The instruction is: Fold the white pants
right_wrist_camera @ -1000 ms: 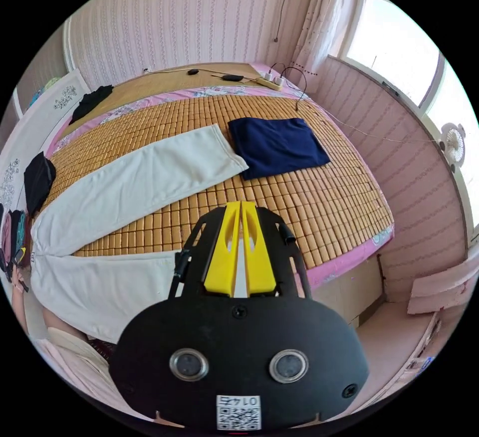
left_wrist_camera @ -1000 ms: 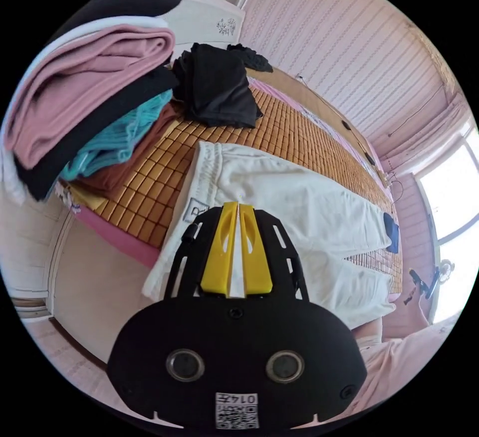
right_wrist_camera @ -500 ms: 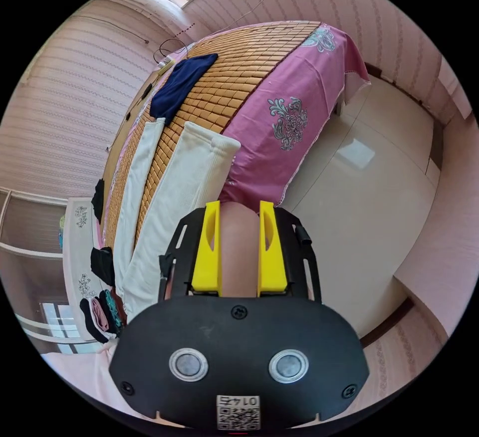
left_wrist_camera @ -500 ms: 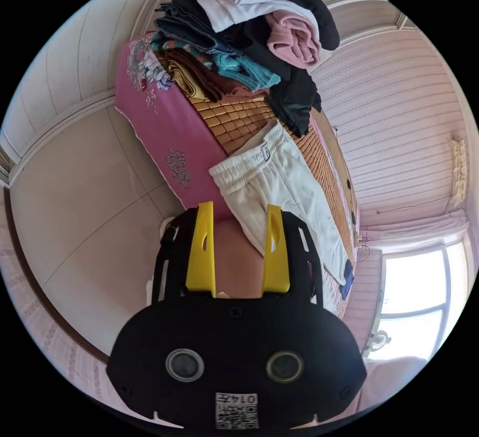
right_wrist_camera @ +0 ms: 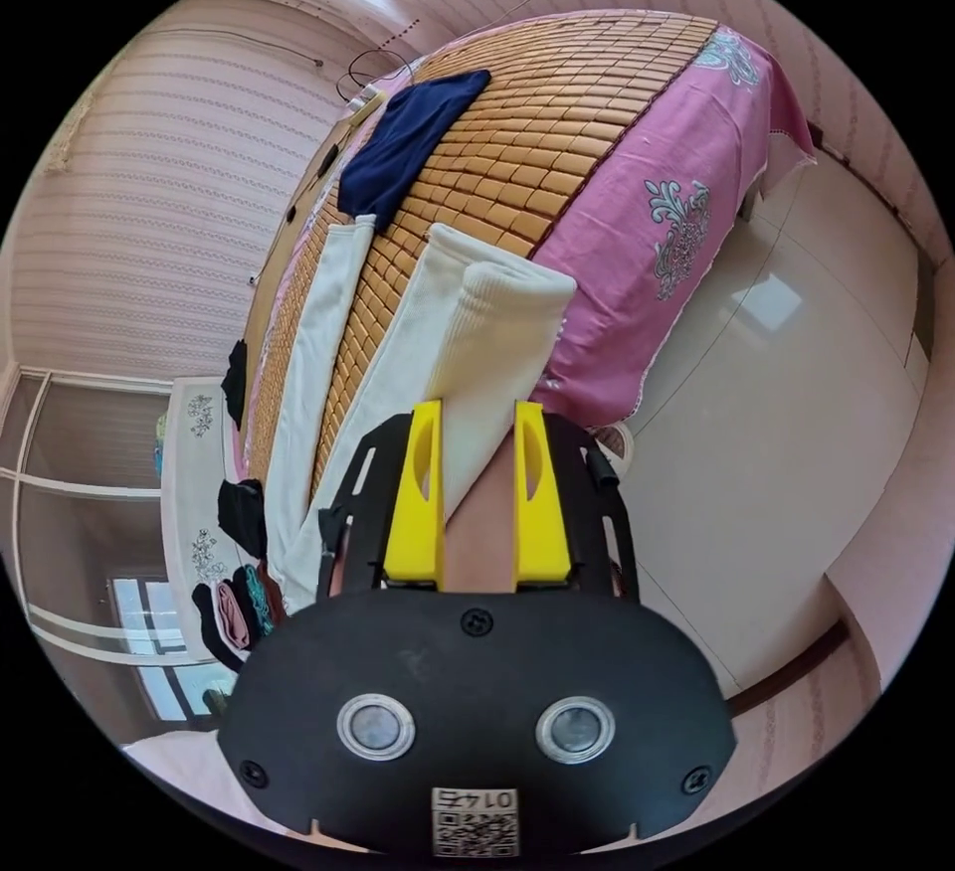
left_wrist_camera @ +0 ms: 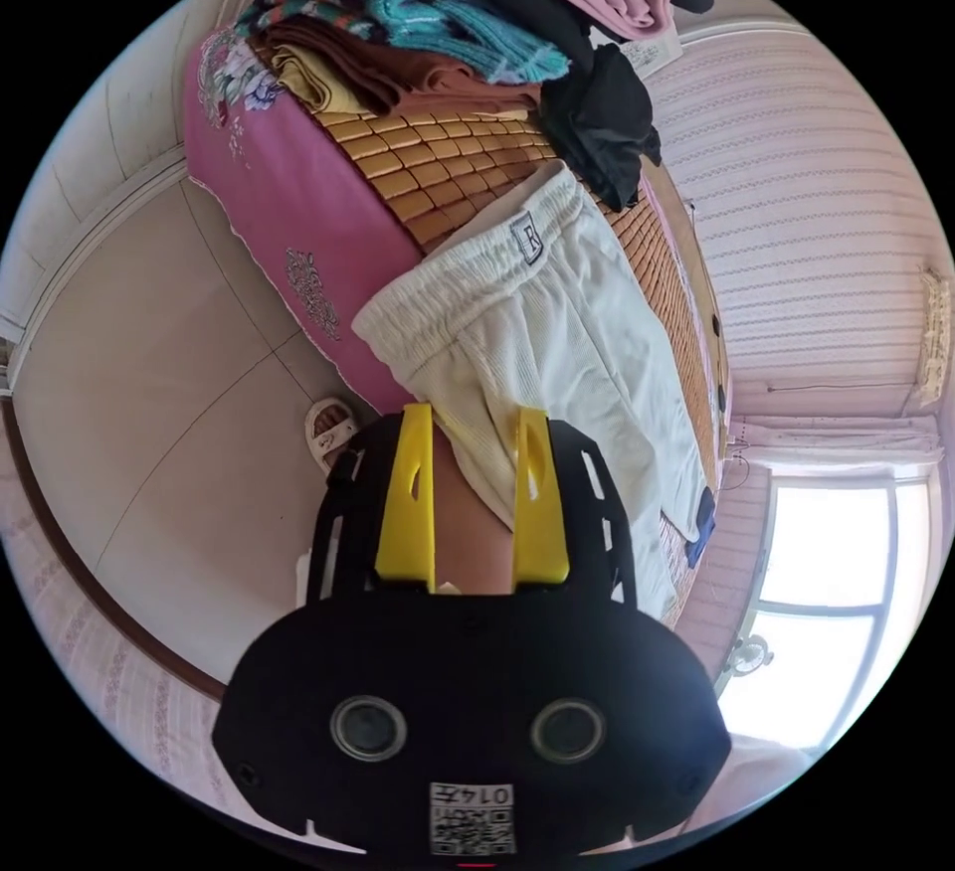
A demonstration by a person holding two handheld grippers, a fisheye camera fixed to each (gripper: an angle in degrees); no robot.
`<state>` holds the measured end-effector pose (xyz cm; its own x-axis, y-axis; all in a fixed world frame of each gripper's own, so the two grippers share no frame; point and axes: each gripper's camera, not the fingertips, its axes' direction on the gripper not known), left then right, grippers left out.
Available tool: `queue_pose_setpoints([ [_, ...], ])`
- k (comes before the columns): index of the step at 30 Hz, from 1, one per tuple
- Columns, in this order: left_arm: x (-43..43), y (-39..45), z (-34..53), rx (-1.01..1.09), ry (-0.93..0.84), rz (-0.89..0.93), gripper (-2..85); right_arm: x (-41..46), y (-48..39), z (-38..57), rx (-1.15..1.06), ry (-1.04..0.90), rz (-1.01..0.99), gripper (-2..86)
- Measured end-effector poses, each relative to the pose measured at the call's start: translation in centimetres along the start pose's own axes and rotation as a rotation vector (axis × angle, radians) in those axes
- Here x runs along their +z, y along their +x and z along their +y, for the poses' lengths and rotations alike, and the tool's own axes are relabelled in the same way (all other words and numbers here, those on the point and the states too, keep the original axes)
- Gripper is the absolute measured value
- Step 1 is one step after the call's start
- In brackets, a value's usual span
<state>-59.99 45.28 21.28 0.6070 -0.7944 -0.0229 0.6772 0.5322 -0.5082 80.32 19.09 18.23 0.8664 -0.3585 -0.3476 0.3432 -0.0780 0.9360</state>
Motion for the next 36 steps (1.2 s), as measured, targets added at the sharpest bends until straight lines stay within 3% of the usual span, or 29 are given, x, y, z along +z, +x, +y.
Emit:
queue_pose_setpoints([
  [5,-0.1,-0.1,-0.4,0.024,-0.019,0.007,7.8,-3.5,0.2,1.3,-0.003,0.127,-0.088,16.2],
  [10,-0.3,-0.5,-0.5,0.019,-0.030,0.030,5.7,-3.3,1.9,2.0,0.069,0.083,-0.076,17.6],
  [17,-1.0,0.6,-0.2,0.075,-0.021,0.009,3.9,-2.8,1.8,0.7,0.103,0.020,-0.033,3.8],
  [25,-5.5,2.7,1.4,0.193,0.078,0.043,2.3,-8.3,-2.1,-0.2,-0.128,0.046,-0.117,1.6],
  [36,-7.8,11.6,-1.8,0.361,0.182,0.142,1.8,-7.1,-19.7,-8.7,-0.574,0.025,-0.019,1.6],
])
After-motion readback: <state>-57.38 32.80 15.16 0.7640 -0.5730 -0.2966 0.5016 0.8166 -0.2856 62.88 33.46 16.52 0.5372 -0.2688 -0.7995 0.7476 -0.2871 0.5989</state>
